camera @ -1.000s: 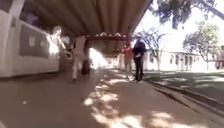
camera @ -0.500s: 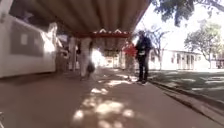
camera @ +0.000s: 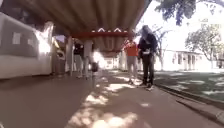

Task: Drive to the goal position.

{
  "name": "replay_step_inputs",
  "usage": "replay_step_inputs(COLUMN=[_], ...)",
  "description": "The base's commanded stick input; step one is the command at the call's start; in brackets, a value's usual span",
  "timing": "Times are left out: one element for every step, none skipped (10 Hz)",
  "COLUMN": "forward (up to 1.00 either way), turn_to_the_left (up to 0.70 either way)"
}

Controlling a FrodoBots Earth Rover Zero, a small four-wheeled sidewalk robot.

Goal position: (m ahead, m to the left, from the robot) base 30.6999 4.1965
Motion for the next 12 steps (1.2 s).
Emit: replay_step_inputs(forward=[0.85,0.85,0.85,0.85,0.85,0.85,0.85,0.85,0.85,0.85,0.85,0.85], turn_to_the_left=[0.0,0.0,0.0,0.0,0.0,0.0,0.0,0.31,0.17,0.04,0.0,0.0])
